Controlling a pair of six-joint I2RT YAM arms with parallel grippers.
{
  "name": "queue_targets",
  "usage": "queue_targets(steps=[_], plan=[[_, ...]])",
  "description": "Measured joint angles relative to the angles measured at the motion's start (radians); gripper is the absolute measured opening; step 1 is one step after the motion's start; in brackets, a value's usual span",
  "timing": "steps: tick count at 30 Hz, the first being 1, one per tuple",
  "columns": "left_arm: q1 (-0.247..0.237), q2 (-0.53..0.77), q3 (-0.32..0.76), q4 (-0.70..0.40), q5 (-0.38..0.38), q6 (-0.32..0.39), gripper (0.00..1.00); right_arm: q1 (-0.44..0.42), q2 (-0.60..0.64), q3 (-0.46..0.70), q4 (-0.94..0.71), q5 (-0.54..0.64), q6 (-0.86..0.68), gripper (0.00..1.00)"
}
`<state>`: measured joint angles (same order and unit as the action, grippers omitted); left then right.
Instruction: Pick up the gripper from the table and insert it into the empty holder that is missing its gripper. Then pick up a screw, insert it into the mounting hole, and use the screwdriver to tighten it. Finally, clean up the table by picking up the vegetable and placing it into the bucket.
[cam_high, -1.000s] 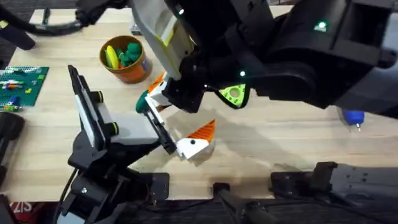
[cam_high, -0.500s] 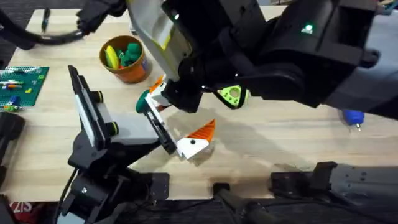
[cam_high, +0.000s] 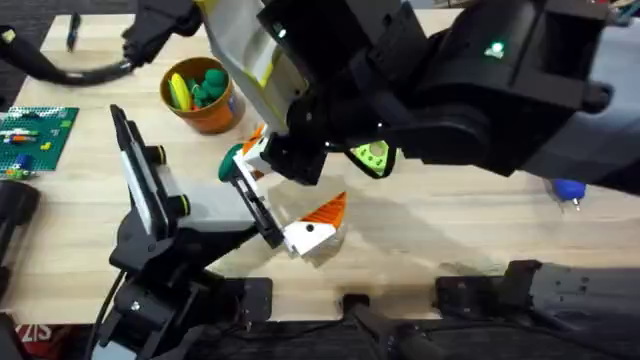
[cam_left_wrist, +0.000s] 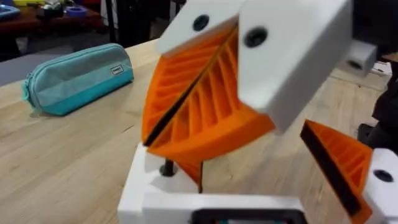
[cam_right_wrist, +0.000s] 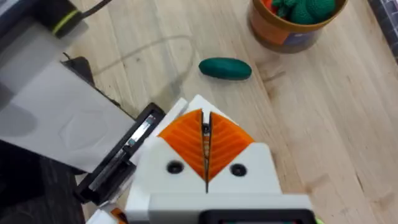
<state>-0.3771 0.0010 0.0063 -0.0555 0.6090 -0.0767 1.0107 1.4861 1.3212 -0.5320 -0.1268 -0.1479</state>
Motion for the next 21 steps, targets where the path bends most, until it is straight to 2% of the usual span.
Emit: queue_targets(steps=[21], plan=[[0.0,0.001,0.0,0.0,0.001,-0.022,0.987,0.004,0.023,0.002,0.021,-0.001,-0.003,0.011]])
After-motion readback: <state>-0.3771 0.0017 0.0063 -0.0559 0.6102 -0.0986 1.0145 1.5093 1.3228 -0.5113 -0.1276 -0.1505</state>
